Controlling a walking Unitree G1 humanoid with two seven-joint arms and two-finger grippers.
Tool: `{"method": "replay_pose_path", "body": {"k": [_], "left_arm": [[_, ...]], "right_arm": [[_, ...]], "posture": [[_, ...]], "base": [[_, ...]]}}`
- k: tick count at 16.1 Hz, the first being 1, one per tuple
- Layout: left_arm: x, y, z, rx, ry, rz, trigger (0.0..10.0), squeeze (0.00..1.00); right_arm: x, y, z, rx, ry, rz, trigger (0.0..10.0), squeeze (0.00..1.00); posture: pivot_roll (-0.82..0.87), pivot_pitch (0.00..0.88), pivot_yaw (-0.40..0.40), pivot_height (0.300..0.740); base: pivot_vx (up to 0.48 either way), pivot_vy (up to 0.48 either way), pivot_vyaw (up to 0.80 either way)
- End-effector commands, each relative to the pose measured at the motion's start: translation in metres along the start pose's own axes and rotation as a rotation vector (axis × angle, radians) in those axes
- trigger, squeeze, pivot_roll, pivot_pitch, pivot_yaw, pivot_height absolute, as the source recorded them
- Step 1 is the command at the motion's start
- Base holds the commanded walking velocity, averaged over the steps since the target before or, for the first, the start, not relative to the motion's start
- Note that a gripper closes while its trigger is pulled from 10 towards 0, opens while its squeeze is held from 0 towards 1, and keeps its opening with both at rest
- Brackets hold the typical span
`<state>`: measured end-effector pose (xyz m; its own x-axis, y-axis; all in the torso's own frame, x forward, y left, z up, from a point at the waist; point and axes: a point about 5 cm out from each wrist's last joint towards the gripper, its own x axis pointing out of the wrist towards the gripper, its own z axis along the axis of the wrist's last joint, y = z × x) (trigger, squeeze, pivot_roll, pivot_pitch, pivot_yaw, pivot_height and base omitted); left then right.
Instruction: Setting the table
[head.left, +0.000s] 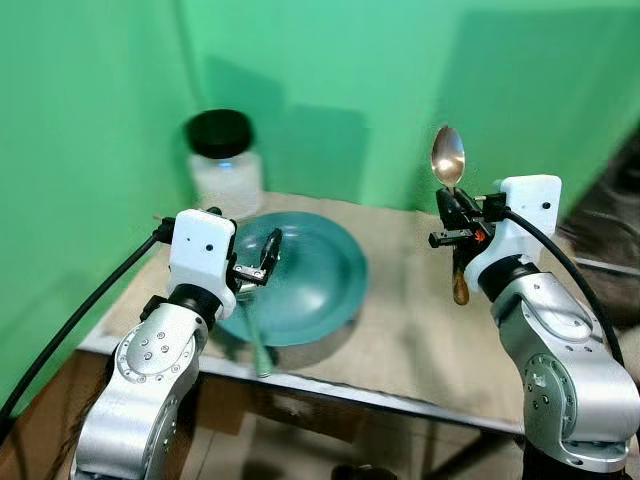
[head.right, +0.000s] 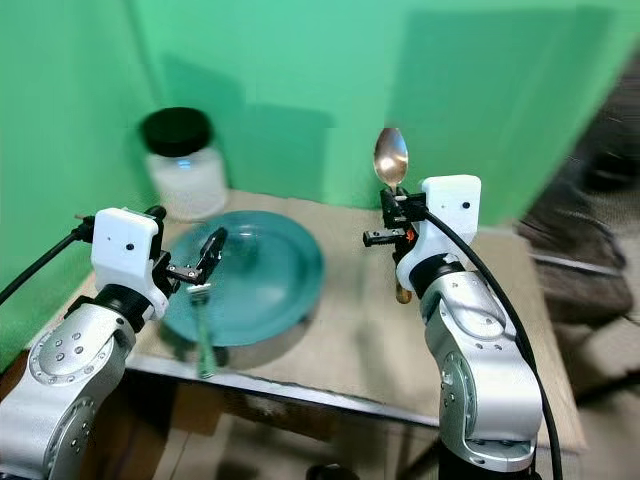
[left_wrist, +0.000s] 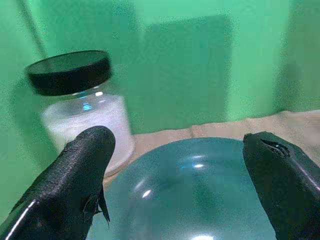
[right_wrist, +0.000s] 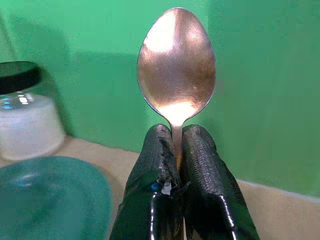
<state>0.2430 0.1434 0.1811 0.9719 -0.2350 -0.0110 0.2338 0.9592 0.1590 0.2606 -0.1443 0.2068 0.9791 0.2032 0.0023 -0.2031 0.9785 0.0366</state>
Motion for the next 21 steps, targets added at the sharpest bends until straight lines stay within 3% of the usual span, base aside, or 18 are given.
{"method": "replay_pose_path", "body": {"k": [1,21], "left_arm": [[-0.0021,0.0035,0.0010,-0.009,0.000,0.015,10.0,0.00],[-0.0047,0.0028,-0.0035,-0.018,0.000,0.031,10.0,0.00]], "right_arm": [[0.0006,0.0015,0.0011,-0.008,-0.003,0.001,10.0,0.00],[0.0050,0.0081,-0.0013,-0.047,0.003,0.045,10.0,0.00]], "posture": [[-0.14,0.026,-0.021,0.740],[-0.14,0.007,-0.045,0.740]], "base": [[0.000,0.000,-0.80],[0.000,0.000,-0.80]]}}
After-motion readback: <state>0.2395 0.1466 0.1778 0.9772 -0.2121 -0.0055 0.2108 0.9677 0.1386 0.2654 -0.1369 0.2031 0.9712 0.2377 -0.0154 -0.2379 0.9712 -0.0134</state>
